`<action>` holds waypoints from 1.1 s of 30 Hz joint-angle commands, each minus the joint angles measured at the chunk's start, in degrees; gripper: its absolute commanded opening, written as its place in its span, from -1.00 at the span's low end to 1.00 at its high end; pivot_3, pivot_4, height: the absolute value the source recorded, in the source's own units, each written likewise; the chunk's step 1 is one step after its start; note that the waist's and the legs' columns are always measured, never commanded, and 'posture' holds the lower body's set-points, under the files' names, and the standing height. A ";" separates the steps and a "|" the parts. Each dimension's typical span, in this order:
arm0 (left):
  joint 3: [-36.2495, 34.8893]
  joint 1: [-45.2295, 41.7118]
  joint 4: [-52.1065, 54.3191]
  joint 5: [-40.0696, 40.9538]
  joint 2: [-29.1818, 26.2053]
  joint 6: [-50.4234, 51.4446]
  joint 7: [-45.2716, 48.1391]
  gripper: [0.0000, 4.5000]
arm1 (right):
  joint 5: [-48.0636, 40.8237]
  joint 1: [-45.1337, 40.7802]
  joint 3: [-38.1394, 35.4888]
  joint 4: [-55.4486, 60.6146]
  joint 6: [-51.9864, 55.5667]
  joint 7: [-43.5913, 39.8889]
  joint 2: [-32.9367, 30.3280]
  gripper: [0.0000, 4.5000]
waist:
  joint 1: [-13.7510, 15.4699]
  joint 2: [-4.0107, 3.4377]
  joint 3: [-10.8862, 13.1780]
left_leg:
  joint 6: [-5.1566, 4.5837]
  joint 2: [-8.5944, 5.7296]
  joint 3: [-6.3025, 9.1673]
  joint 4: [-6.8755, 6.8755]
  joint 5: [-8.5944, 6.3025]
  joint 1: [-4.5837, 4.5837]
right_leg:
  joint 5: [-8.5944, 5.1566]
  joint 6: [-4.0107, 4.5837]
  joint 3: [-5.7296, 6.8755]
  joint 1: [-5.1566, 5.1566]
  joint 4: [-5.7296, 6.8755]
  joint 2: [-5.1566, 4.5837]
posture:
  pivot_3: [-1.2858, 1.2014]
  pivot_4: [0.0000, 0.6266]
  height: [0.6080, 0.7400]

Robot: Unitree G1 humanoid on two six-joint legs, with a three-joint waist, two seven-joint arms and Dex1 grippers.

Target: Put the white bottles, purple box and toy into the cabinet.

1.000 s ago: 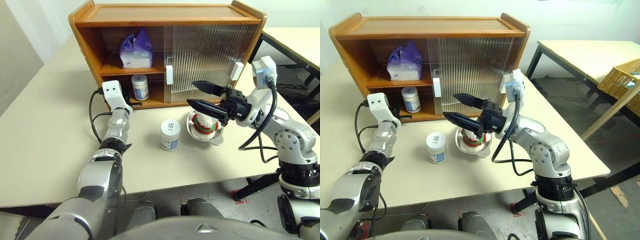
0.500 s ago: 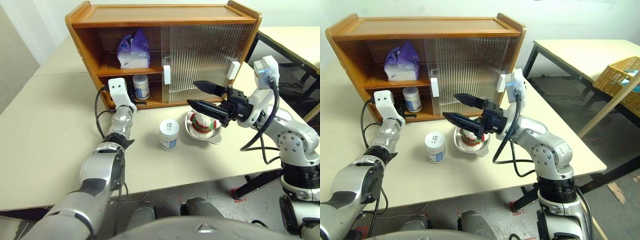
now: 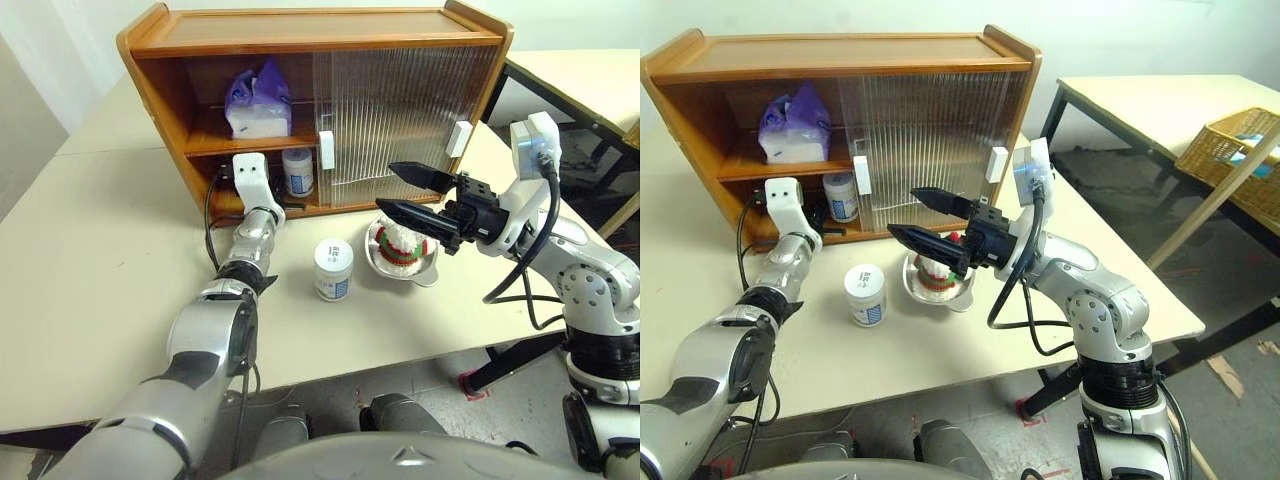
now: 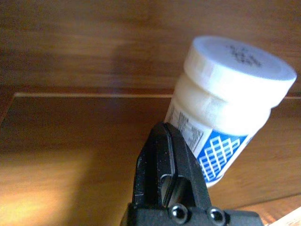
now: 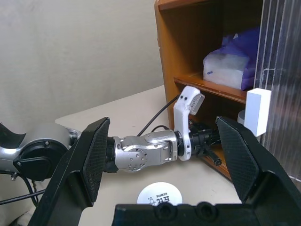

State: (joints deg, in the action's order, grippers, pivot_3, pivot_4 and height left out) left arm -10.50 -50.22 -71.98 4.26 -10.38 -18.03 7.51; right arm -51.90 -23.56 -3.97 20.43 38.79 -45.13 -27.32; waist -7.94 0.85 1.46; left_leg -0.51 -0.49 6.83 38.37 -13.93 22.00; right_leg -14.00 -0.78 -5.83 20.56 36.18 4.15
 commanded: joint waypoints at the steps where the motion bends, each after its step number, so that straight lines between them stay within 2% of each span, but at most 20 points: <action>1: -0.87 0.34 -0.05 0.45 -0.20 -0.32 0.72 -0.99 | -0.76 0.39 -0.92 1.15 0.44 0.27 -0.40 1.00 | -0.11 0.00 0.00 | 0.00 0.00 0.00 0.00 0.00 0.00 | -0.01 -0.02 0.00 0.00 0.00 0.00 | -0.15 -0.98 1.00; 2: -1.10 0.88 0.50 0.81 -0.26 -0.76 1.11 -0.99 | -0.76 0.42 -0.90 1.12 0.41 0.28 -0.37 1.00 | -0.13 0.00 0.00 | -0.01 0.00 0.00 0.00 -0.01 0.02 | -0.02 -0.02 0.00 0.02 0.00 0.00 | -0.15 -0.98 1.00; 6: -2.75 3.78 4.44 3.70 0.20 -2.43 5.41 -0.63 | -0.73 0.39 -0.68 0.85 0.30 0.21 -0.15 1.00 | -0.21 0.00 0.00 | -0.01 0.00 0.01 -0.01 -0.01 0.09 | -0.03 -0.04 0.00 0.08 0.00 0.00 | -0.14 -0.95 1.00; 11: -2.37 12.67 19.36 7.79 0.74 -1.39 13.72 0.14 | -0.75 -0.38 -0.23 0.06 0.32 -0.08 0.35 1.00 | -0.14 -0.01 0.00 | 0.02 -0.02 0.03 -0.01 -0.03 0.19 | -0.04 -0.05 0.01 0.15 -0.01 0.00 | -0.11 -0.93 1.00; 16: -0.73 22.68 37.92 11.89 -0.23 6.13 19.90 0.94 | -0.60 -1.04 0.27 -0.87 0.29 -0.73 0.72 1.00 | 0.25 0.00 0.01 | 0.06 -0.05 0.02 -0.01 -0.05 0.21 | -0.08 -0.06 0.03 0.18 0.00 0.00 | -0.10 -0.92 1.00; 17: -0.20 24.59 41.31 12.35 -0.97 7.66 21.27 0.99 | -0.57 -1.19 0.37 -1.03 0.31 -0.87 0.82 1.00 | 0.35 0.00 0.01 | 0.06 -0.06 0.02 -0.01 -0.06 0.21 | -0.08 -0.05 0.03 0.17 0.00 0.00 | -0.09 -0.91 1.00; 22: 2.09 33.56 54.90 14.76 -7.38 13.81 30.09 0.99 | -0.23 -1.88 0.69 -1.95 0.33 -1.67 1.25 1.00 | 0.87 -0.01 0.02 | 0.15 -0.01 0.07 -0.06 -0.10 0.18 | -0.12 0.07 0.02 0.23 0.04 0.00 | -0.08 -0.90 1.00; 25: 4.99 40.27 61.95 18.37 -13.87 17.79 42.42 0.99 | 0.04 -2.17 0.90 -2.46 0.13 -2.13 1.53 1.00 | 1.49 -0.04 -0.01 | 0.21 0.14 0.46 -0.22 -0.13 0.19 | -0.14 0.34 -0.10 0.39 0.06 -0.05 | -0.07 -0.91 1.00; 28: 7.03 43.65 64.21 19.58 -18.06 19.13 49.57 0.99 | 0.33 -2.38 1.01 -2.88 -0.10 -2.61 1.68 1.00 | 2.22 -0.13 -0.08 | 0.37 0.76 0.56 -0.43 -0.21 0.32 | -0.16 0.67 -0.66 0.72 0.12 -0.14 | -0.07 -0.92 1.00; 31: 7.33 44.90 64.66 20.79 -19.20 19.70 53.38 0.99 | 0.54 -2.59 1.02 -3.19 -0.24 -3.00 1.76 1.00 | 3.20 -0.27 -0.20 | 0.41 0.95 0.56 -0.45 -0.22 0.83 | 0.25 1.43 -0.71 1.30 0.19 -0.11 | -0.07 -0.93 1.00; 33: 7.99 46.02 65.02 21.49 -19.92 19.58 56.76 0.99 | 0.61 -2.78 1.02 -3.26 -0.21 -3.10 1.83 1.00 | 3.37 -0.37 -0.30 | 0.41 1.03 0.56 -0.47 -0.21 1.10 | 0.31 1.54 -0.72 1.64 0.28 -0.08 | -0.07 -0.93 1.00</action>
State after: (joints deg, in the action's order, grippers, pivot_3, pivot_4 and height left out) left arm -3.60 -4.92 -8.33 24.98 -29.70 1.22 61.84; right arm -51.67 -25.83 -3.25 17.36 38.74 -47.75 -25.42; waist -4.57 0.48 1.16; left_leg -0.10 0.57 7.38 37.88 -14.15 23.15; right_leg -13.67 0.80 -6.56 22.29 36.47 4.08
